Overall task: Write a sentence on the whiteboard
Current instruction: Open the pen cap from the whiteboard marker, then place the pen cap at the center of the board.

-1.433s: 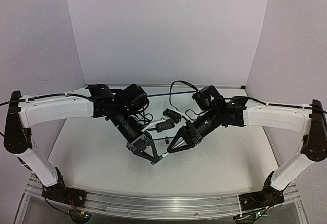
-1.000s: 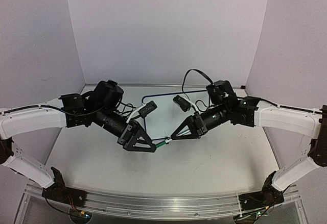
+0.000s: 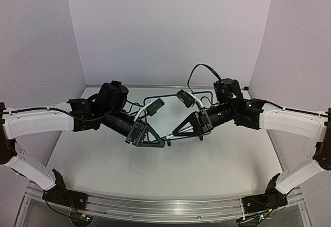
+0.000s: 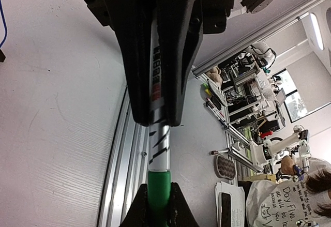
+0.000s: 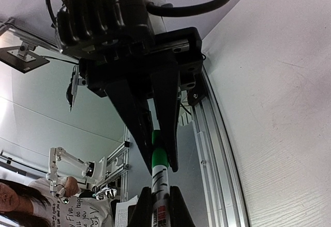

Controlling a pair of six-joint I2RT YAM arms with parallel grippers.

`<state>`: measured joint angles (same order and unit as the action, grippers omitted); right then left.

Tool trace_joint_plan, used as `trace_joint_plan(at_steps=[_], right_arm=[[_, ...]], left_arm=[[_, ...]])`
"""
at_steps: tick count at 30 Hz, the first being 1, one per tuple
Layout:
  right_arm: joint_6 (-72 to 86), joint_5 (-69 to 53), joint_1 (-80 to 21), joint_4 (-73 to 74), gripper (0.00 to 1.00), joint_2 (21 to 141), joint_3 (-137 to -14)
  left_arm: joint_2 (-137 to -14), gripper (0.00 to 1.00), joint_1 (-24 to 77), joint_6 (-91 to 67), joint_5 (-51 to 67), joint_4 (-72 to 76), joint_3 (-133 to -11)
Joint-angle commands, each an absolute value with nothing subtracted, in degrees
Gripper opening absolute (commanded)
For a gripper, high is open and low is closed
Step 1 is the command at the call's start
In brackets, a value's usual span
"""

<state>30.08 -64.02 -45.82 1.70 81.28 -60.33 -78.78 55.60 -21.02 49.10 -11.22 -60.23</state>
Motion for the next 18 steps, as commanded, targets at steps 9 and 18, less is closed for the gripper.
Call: trace_joint_plan(at_steps=[9, 18], right_arm=[[29.6, -70.7, -36.4, 1.5, 0.0, 74.5, -56.6], [25.5, -47.1, -36.5, 9.1, 0.0, 67.4, -53.9]], left_arm=[[-71.0, 0.0, 49.2, -18.1, 50.1, -17.4, -57.1], [-71.0, 0.0, 34.2, -27.3, 22.8, -12.9, -46.0]])
